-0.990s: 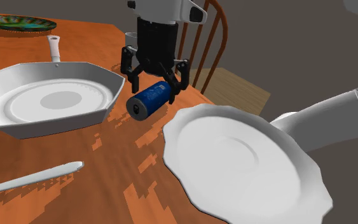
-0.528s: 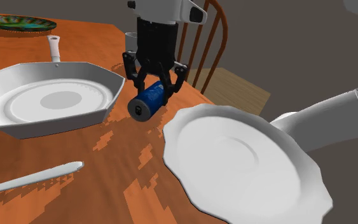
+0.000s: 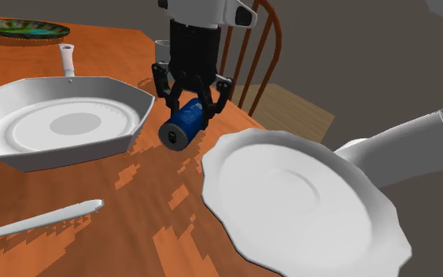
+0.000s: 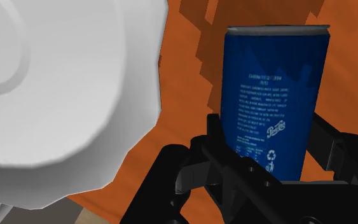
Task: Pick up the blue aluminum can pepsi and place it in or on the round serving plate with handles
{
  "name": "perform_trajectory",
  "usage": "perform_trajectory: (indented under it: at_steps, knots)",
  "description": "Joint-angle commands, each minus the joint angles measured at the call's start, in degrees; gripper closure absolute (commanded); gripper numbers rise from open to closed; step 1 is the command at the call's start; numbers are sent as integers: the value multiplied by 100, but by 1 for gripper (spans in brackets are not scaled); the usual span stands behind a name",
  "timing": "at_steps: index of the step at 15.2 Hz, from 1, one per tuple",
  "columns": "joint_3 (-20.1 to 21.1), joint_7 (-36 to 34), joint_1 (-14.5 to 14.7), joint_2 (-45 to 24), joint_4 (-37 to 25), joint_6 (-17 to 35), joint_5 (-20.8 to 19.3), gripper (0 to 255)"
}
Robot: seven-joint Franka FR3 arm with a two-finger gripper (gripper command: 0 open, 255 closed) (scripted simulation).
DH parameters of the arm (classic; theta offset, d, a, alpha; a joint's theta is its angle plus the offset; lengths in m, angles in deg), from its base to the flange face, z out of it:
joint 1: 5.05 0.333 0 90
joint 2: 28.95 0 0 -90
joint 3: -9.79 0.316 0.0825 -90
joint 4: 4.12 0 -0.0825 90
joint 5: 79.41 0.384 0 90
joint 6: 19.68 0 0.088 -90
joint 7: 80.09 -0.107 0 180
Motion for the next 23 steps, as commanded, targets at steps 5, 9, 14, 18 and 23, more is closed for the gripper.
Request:
perform_trajectory:
  at_steps: [5,9,14,18,23]
  knots:
    - [-63,-58,-61,-116,-485,-385,-98,255]
    - [-90,-111,-110,-222,-862,-667,-169,255]
    - [-96,-192,-180,-388,-1367,-1021,-261,255]
    - [-81,-253,-229,-515,-1709,-1247,-324,255]
    - [-584,-197,272,514,-1079,-1613,102,255]
